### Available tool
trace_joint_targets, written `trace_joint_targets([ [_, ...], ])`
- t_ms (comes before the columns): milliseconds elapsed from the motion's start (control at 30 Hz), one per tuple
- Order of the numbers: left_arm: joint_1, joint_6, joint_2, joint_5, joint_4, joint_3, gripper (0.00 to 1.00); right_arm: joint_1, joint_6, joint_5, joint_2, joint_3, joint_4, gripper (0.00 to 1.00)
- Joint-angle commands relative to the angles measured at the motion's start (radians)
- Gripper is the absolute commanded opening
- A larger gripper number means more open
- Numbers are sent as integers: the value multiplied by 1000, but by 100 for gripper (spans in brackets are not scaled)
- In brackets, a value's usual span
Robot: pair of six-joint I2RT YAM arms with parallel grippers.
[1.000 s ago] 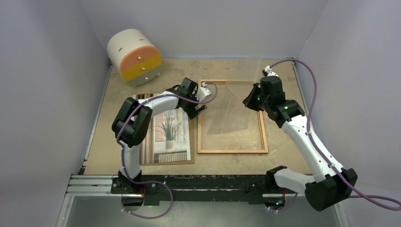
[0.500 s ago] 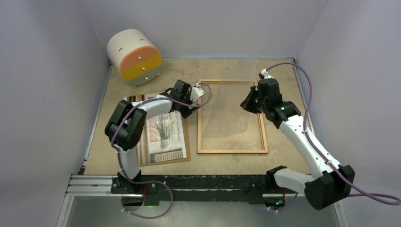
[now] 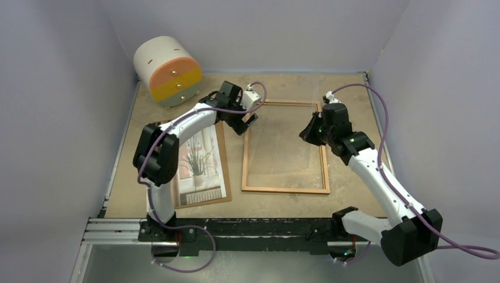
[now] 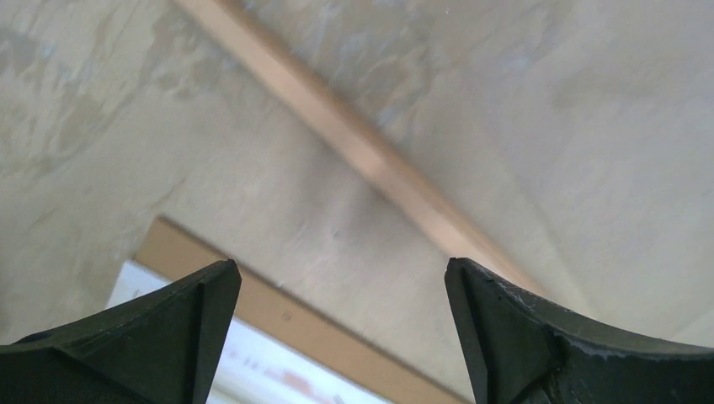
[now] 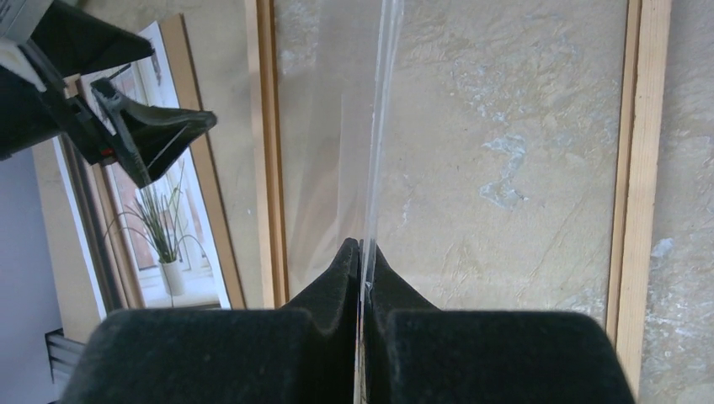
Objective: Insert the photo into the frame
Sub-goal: Move the photo frame item to the center of the board, then move the photo frame to the center of the board.
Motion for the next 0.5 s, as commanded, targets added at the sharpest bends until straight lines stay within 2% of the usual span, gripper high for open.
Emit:
trace_joint_targets([
  [0, -32, -153, 101, 117, -34, 95, 99, 1, 4, -24, -50, 8, -37, 0],
  [233, -33, -193, 156, 60, 10, 110, 83, 1, 4, -17, -55, -6, -48, 0],
  [467, -37, -149, 189, 42, -5, 78, 77, 1, 8, -30, -55, -32, -25, 0],
])
